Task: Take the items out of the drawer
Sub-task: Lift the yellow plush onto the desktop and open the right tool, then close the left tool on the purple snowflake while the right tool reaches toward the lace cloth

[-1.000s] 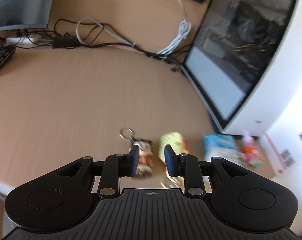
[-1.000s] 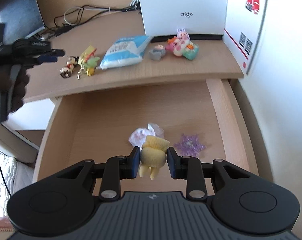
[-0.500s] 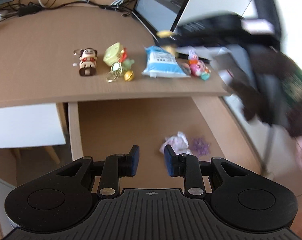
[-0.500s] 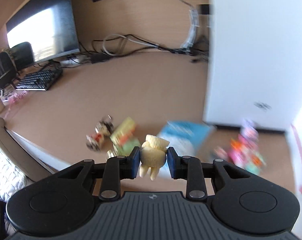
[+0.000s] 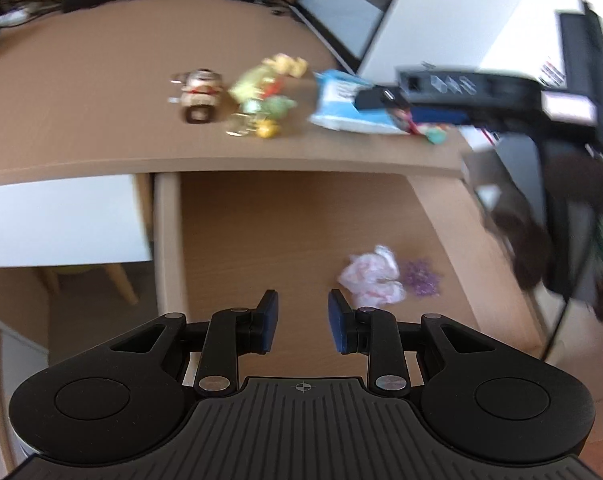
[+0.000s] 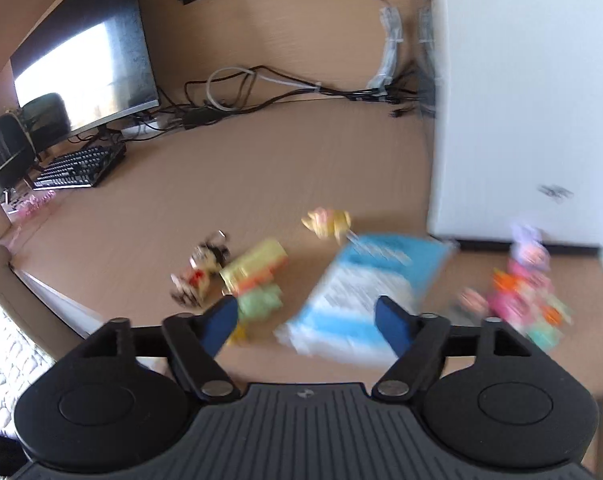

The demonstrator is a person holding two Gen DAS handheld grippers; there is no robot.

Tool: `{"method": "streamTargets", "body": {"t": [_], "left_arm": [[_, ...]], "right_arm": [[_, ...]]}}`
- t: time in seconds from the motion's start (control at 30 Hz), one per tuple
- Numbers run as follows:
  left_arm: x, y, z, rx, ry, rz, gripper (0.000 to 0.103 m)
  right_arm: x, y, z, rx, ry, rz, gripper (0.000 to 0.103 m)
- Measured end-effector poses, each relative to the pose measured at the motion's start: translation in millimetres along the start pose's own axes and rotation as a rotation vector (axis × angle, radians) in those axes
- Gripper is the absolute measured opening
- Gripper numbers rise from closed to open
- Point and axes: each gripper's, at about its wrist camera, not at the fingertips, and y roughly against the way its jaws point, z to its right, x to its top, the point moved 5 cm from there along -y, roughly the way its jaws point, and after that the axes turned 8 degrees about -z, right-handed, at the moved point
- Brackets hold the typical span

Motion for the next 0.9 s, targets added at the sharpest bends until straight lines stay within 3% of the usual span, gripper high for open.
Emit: {"method": "streamTargets", "body": {"t": [0.23, 0.3, 0.43, 0.57, 0.67, 0.77, 0.9], "left_arm": [[6.8, -35.9, 28.0, -0.039, -0.054, -0.07, 0.03], [9.6, -43.6, 40.1, -0.049, -0.103, -0.082, 0.03], [12.5, -62.1, 65.7, -0.078, -0.202, -0.113, 0.03], [14.7, -85.3, 94.8, -0.108, -0.292, -0.156, 0.03], [19.2, -103.2, 119.4, -0.137, -0.344, -0.175, 0.03], [24.6, -126.8, 146.9, -0.15, -0.41, -0.196, 0.03], [35.2, -166.9, 165.0, -0.071, -0.408, -0.213, 0.03]], "right_arm": [[-91.5, 54.1, 37.1, -0.154, -0.046, -0.019, 0.091], [-117.9, 64.1, 48.0, -0.164, -0.104, -0.041, 0.101], [-163.9, 81.1, 57.0, -0.204, -0.188, -0.047, 0.103], [-193.7, 96.5, 52.5, -0.256, -0.223, -0.013, 0.103], [-210.4, 106.3, 47.7, -0.35, -0.217, 0.052, 0.103], [-223.9, 109.6, 48.5, -0.399, -0.237, 0.046, 0.103], [-239.0, 111.4, 53.9, -0.399, -0.297, 0.016, 0.103]]}}
